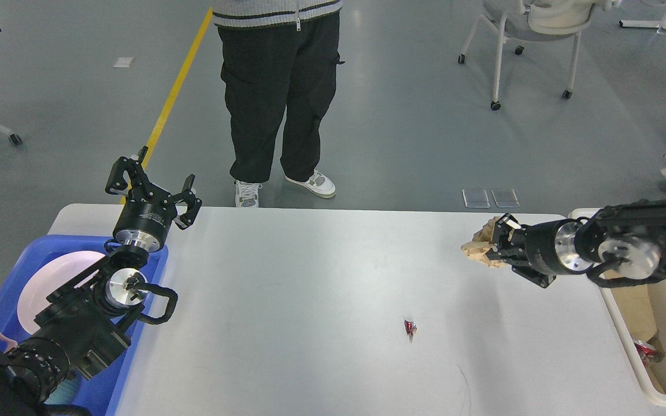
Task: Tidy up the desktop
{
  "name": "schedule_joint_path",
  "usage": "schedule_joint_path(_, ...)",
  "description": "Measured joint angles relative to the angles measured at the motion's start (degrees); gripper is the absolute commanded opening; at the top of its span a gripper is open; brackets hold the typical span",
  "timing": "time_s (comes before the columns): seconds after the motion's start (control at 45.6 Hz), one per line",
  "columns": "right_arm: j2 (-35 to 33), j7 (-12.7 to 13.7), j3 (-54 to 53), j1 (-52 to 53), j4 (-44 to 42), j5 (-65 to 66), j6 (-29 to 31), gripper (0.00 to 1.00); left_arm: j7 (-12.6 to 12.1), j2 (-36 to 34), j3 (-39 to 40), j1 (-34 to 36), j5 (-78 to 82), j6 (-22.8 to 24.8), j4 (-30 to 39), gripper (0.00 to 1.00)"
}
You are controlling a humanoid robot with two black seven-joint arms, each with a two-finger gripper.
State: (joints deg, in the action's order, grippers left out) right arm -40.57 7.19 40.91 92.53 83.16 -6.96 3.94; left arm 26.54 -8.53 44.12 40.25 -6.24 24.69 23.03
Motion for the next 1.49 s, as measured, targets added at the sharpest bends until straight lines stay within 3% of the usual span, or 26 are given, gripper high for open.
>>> schedule_joint_path(0.285, -1.46, -0.95, 9.91, 25.29, 13.44, 9.16, 14.85, 0.00, 0.00, 0.00, 0.00, 0.00, 0.00, 0.00, 0.00, 0.98)
schedule_joint_path(0.46, 2.07, -1.11, 13.45, 29.09, 15.03, 13.08, 15.99, 0.00, 0.00, 0.00, 0.00, 0.00, 0.00, 0.00, 0.00, 0.98)
schedule_joint_path(0.613, 2.00, -1.10, 19.54, 27.42, 9.66, 18.40, 13.92, 0.00, 0.00, 0.00, 0.00, 0.00, 0.00, 0.00, 0.00, 0.98)
schedule_joint_path(0.789, -3.63, -1.20, 21.96, 13.50, -6.95, 21.69, 9.72, 0.00, 0.00, 0.00, 0.00, 0.00, 0.00, 0.00, 0.00, 0.98)
schedule_joint_path(0.964, -6.53, -1.38, 12.62, -10.44, -27.97, 21.44, 1.29, 0.00, 0.00, 0.00, 0.00, 0.00, 0.00, 0.00, -0.01, 0.98)
schedule_joint_path(1.117, -3.63, -1.36, 0.33, -30.61, -43.85, 20.95, -7.99, 0.00, 0.00, 0.00, 0.00, 0.00, 0.01, -0.04, -0.01, 0.98)
schedule_joint_path(1.249, 3.27, -1.35, -10.51, -45.40, -58.46, 20.85, -12.66, 0.00, 0.00, 0.00, 0.00, 0.00, 0.00, -0.07, -0.01, 0.98)
schedule_joint_path(1.271, 4.51, -1.36, -11.96, -47.08, -60.58, 20.85, -12.96, 0.06, 0.00, 0.00, 0.00, 0.00, 0.00, -0.07, -0.01, 0.98)
schedule_joint_path(1.293, 5.70, -1.36, -13.31, -48.52, -62.62, 20.84, -13.15, 0.48, 0.00, 0.00, 0.00, 0.00, 0.00, -0.07, -0.01, 0.98)
schedule_joint_path(1.315, 7.05, -1.36, -14.73, -50.06, -64.92, 20.84, -13.32, 0.99, 0.00, 0.00, 0.00, 0.00, 0.01, -0.07, -0.01, 0.98)
schedule_joint_path(1.358, 9.02, -1.36, -16.45, -52.12, -68.47, 20.84, -13.39, 0.95, 0.00, 0.00, 0.00, 0.00, 0.00, -0.07, -0.01, 0.98)
schedule_joint_path(1.38, 9.70, -1.33, -16.92, -52.78, -69.73, 20.82, -13.34, 1.00, 0.00, 0.00, 0.00, 0.00, 0.00, -0.07, -0.01, 0.98)
schedule_joint_path(1.49, 11.46, -1.15, -17.96, -54.35, -73.28, 20.16, -12.92, 1.00, 0.00, 0.00, 0.00, 0.00, 0.00, -0.07, -0.01, 0.98)
